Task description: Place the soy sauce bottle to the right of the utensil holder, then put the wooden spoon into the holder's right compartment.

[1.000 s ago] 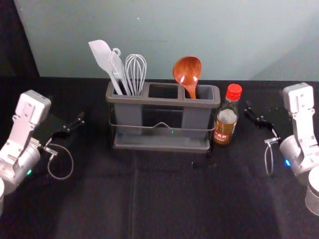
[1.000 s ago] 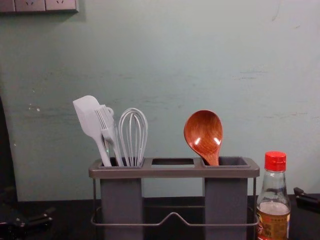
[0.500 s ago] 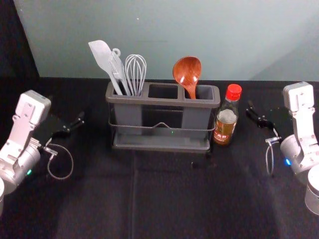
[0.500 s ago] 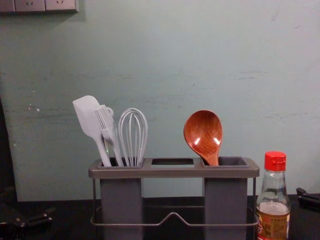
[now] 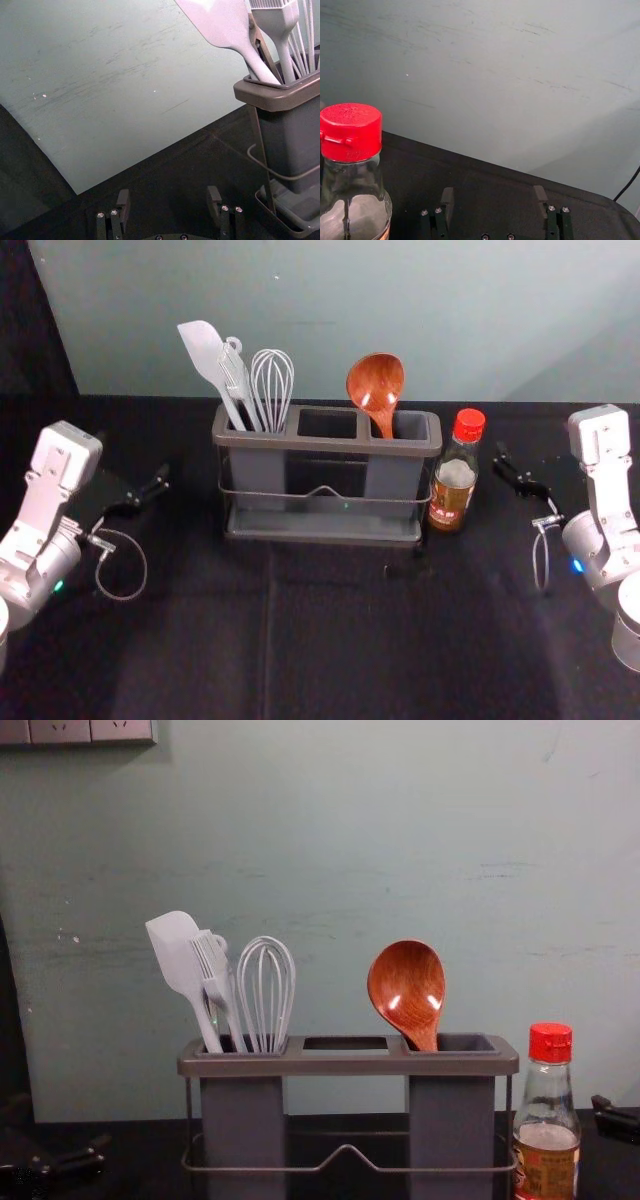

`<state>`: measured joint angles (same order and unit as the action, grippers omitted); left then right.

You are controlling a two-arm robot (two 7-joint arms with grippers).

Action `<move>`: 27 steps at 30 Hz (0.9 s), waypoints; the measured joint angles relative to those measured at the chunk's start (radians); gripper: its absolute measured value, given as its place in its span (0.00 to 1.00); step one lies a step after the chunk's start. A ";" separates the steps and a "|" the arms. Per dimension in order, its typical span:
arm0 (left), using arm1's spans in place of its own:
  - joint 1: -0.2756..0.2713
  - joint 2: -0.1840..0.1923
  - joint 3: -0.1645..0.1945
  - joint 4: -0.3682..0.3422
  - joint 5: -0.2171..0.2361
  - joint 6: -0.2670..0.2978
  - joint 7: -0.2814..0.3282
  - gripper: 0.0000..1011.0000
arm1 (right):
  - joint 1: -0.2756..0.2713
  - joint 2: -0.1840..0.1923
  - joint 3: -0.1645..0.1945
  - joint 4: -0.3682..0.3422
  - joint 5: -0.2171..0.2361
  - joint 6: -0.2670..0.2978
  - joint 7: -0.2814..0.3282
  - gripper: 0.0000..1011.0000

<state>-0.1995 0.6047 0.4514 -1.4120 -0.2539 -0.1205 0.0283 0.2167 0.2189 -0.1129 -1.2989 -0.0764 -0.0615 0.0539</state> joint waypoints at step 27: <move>0.000 0.000 0.000 0.000 0.000 0.000 0.000 0.99 | 0.000 0.001 -0.001 0.000 0.002 -0.002 0.002 0.99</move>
<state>-0.1995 0.6047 0.4513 -1.4119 -0.2539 -0.1205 0.0283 0.2164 0.2200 -0.1136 -1.2988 -0.0744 -0.0632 0.0559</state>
